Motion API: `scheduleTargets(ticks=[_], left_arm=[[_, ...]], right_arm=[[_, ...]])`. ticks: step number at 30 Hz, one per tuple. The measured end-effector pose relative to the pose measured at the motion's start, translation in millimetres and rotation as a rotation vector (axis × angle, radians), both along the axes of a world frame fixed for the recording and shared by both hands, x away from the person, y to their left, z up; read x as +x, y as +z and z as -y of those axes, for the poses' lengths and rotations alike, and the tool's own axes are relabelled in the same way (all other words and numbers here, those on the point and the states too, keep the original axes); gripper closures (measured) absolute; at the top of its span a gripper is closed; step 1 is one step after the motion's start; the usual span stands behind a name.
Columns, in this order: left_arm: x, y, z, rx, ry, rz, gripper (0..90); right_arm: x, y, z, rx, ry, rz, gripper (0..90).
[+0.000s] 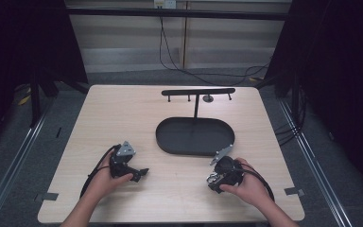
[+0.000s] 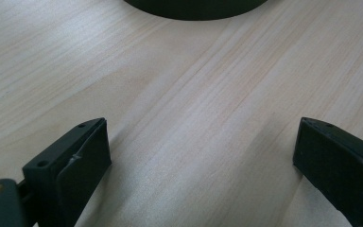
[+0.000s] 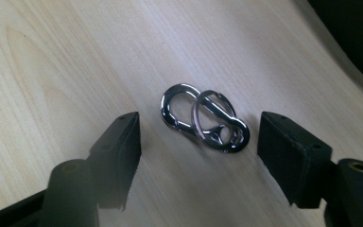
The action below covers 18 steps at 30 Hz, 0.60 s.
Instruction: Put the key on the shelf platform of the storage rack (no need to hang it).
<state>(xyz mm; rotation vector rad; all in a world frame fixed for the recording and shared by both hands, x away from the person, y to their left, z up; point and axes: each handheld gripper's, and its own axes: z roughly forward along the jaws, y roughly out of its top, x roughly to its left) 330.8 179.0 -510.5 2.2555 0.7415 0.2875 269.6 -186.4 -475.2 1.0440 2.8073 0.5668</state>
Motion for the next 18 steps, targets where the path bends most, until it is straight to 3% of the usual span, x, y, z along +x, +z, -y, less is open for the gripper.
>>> scheduleTargets(ticks=[4,8,9,12,13,14,18], left_arm=[[0.0,0.0,0.0,0.001,0.0,0.0,4.3],[0.0,0.0,0.0,0.0,0.0,0.0,4.3],[0.0,0.0,0.0,0.0,0.0,0.0,4.3],[0.0,0.0,0.0,0.001,0.0,0.0,4.3],[0.0,0.0,0.0,0.0,0.0,0.0,4.3],[0.0,0.0,0.0,0.0,0.0,0.0,4.3],[0.0,0.0,0.0,0.0,0.0,0.0,4.3]], right_arm=[[4.7,0.1,-6.9,-0.028,0.056,-0.013,36.0],[7.3,1.0,-10.4,-0.036,0.074,-0.025,41.1],[8.5,2.6,-12.7,-0.05,0.092,-0.03,46.9],[8.7,3.6,-14.9,-0.06,0.093,-0.041,51.6],[9.1,5.2,-16.7,-0.074,0.098,-0.055,61.7],[9.6,5.9,-17.2,-0.081,0.1,-0.06,65.7],[11.3,6.3,-17.2,-0.083,0.097,-0.069,71.9]])
